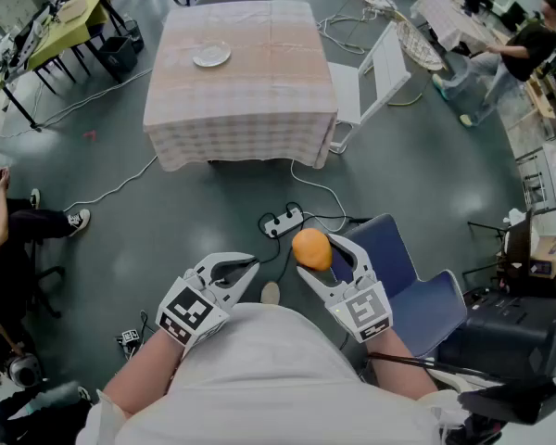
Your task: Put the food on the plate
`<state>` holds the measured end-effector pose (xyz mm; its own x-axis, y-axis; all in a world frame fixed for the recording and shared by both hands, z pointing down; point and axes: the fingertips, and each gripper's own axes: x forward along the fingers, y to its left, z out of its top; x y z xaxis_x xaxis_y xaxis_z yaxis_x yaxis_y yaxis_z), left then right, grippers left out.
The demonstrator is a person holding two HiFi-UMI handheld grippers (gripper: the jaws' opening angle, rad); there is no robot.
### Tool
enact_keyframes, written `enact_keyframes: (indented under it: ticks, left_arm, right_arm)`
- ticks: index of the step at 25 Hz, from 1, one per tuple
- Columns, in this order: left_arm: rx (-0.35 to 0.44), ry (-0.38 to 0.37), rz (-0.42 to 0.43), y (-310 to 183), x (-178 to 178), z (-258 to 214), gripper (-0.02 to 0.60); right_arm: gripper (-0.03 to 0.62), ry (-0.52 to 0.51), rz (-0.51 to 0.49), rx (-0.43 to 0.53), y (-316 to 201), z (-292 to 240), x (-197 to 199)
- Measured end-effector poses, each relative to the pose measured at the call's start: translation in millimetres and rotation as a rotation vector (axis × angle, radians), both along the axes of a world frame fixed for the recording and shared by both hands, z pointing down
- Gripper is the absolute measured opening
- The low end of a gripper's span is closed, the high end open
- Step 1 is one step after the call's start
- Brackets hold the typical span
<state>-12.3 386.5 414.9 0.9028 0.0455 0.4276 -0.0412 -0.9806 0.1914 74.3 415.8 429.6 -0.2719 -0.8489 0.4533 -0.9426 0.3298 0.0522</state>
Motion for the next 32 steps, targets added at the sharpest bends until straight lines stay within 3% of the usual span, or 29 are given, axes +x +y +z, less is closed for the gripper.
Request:
enact_keyframes:
  ticks: [5,8,17,23,27,32]
  left_arm:
    - [-0.023,0.014,-0.020,8.6,10.6,-6.7,0.009]
    - [0.006,0.007,-0.040,4.1,13.7,-7.5,0.011]
    - [0.009,-0.014,-0.150,-31.4,-12.0,-8.6,0.011]
    - [-0.017,0.021,-0.167,-90.0,-33.0,-9.2,0.011]
    - [-0.015,0.064,-0.118,-140.5,-39.3,-16.9,0.011]
    - [0.027,0.079,-0.061,-214.4,-73.4,-25.6,0.009]
  right_arm:
    - [0.330,-0.031,0.040,0.007,18.8,2.9,18.2]
    - [0.330,-0.022,0.036,0.005,21.9,5.4,24.8]
    - [0.330,-0.042,-0.066,-0.072,-7.4,23.1,9.3]
    - [0.330,-0.022,-0.072,-0.078,-71.9,20.4,-7.6]
    - [0.330,-0.024,-0.073,-0.081,-127.7,9.9,-19.7]
    - [0.330,0.016,-0.093,-0.074,-212.0,0.7,-48.3]
